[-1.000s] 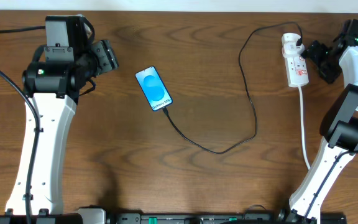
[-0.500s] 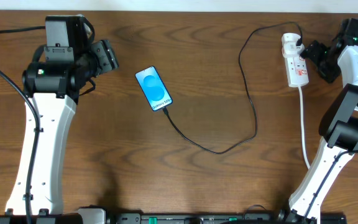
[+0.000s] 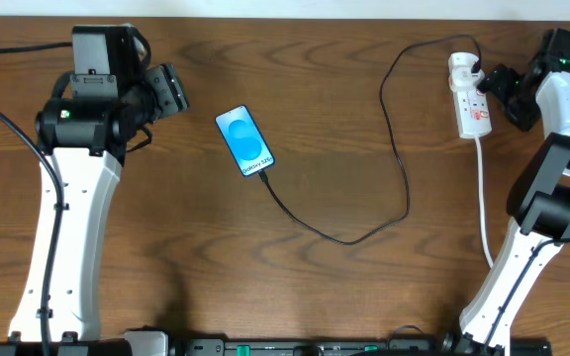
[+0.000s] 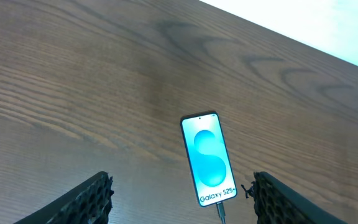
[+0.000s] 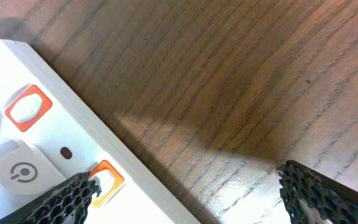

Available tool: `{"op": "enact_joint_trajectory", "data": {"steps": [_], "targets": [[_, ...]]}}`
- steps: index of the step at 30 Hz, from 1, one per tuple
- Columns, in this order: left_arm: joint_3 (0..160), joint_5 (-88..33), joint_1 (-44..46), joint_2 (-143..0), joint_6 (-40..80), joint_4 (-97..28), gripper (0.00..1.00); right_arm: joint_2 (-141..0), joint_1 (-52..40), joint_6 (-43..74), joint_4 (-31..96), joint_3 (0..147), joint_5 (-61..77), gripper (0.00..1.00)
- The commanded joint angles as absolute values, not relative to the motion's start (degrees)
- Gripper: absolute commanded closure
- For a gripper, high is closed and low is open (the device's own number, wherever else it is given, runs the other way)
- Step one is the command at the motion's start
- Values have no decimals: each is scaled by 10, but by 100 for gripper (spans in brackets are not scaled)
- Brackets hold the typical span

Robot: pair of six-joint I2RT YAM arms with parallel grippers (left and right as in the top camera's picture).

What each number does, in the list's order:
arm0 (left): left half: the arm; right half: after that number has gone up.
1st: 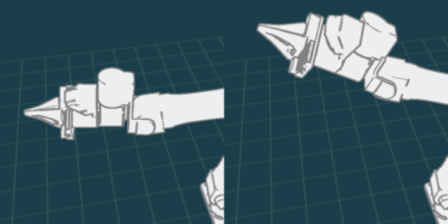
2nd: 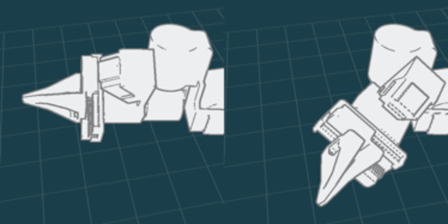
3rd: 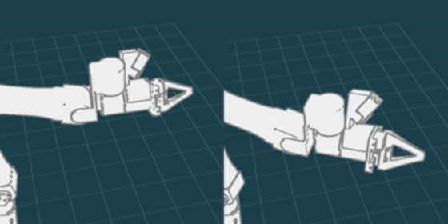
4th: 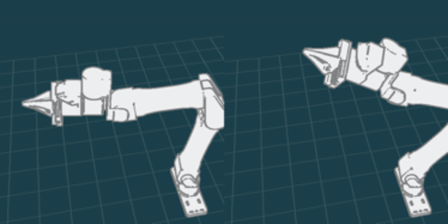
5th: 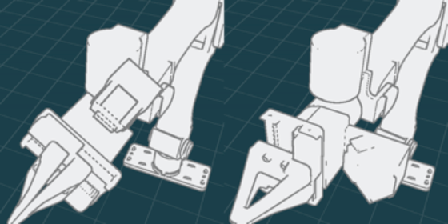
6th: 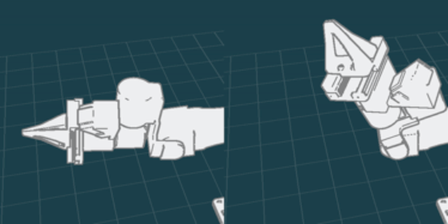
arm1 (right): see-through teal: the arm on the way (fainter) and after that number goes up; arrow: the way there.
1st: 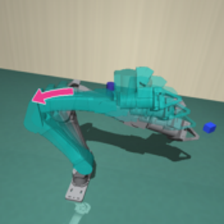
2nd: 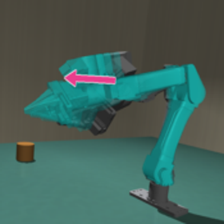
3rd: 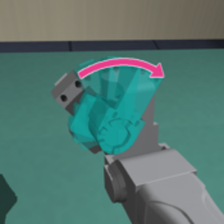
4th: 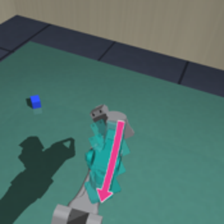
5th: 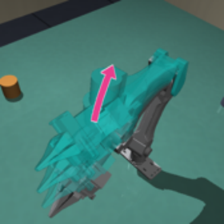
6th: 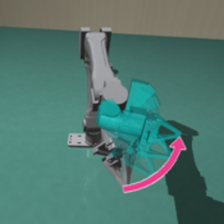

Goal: Plug charger to phone and switch on socket

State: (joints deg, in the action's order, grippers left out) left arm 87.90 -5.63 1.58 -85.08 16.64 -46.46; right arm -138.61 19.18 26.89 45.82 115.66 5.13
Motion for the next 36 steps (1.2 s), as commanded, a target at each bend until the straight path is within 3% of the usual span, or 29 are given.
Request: {"op": "enact_joint_trajectory", "data": {"steps": [1, 36], "targets": [[881, -49, 13, -857, 161, -467, 27, -1403, 156, 267, 468, 1150, 76, 4], [881, -48, 13, -857, 161, -467, 27, -1403, 123, 268, 470, 1150, 111, 7]]}}
